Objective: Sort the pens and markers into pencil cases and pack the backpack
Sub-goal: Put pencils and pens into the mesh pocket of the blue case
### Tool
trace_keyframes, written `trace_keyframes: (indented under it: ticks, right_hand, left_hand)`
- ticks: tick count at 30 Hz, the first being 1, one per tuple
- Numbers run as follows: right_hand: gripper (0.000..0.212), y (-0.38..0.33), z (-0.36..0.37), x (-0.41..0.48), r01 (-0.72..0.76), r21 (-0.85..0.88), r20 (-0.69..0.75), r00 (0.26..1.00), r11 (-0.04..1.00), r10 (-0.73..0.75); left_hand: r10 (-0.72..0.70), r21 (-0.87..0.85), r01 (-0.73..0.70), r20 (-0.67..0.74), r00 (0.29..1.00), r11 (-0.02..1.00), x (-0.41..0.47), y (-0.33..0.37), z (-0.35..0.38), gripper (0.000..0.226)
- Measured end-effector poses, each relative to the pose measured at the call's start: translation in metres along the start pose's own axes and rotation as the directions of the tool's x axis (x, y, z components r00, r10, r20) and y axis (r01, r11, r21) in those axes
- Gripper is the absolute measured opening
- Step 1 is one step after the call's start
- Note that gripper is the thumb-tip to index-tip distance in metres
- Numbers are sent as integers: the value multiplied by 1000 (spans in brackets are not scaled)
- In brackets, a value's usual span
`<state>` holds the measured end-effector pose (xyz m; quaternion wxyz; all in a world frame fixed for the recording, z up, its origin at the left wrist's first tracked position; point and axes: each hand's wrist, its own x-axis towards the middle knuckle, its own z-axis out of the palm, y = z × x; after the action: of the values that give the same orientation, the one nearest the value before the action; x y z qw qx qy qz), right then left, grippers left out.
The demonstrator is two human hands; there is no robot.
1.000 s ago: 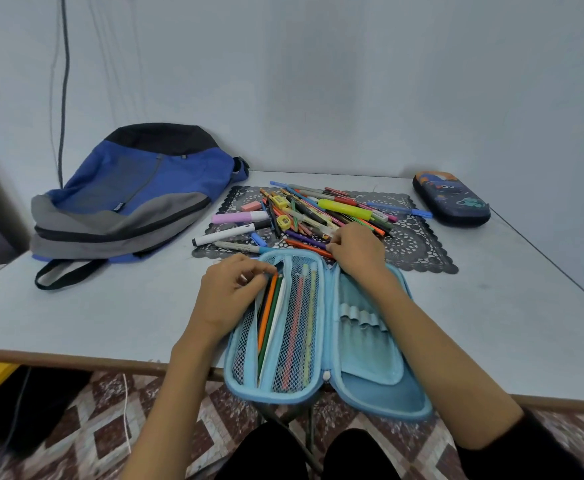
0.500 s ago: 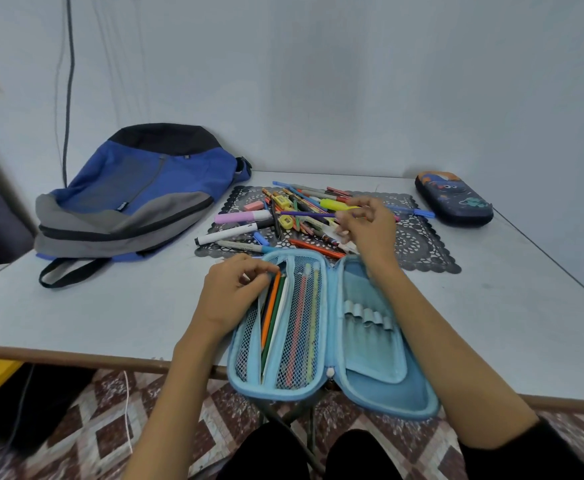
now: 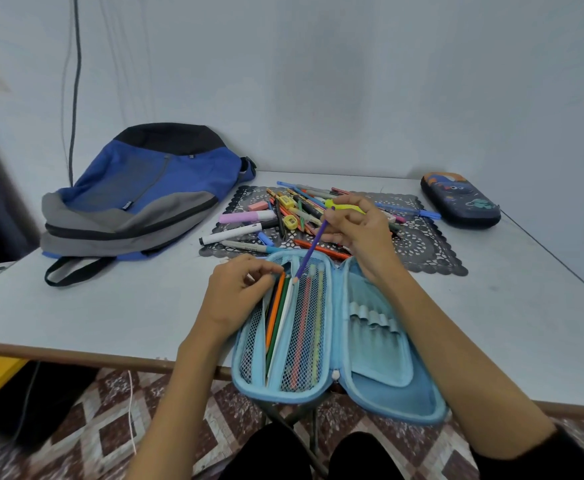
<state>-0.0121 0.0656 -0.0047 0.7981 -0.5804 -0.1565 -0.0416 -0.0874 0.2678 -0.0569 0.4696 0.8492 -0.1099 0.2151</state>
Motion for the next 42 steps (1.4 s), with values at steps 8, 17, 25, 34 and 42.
trace_keyframes:
  ticks: [8, 17, 25, 34, 42]
  right_hand:
    - [16, 6, 15, -6, -31, -136, 155, 986, 990, 52]
    - [24, 8, 23, -14, 203, -612, 399, 914, 764, 77]
    - [21, 17, 21, -11, 331, -706, 476, 876, 626, 74]
    - [7, 5, 16, -5, 260, -650, 322, 945, 714, -51]
    - [4, 0, -33, 28, -48, -722, -101, 994, 690, -37]
  left_hand:
    - [20, 26, -20, -3, 1000, 999, 2, -2, -1, 26]
    - [61, 34, -60, -28, 998, 998, 2, -3, -1, 26]
    - [61, 29, -60, -31, 998, 998, 3, 0, -1, 22]
    - [41, 15, -41, -30, 999, 999, 2, -2, 0, 19]
    - [25, 15, -25, -30, 999, 1000, 1, 0, 1, 17]
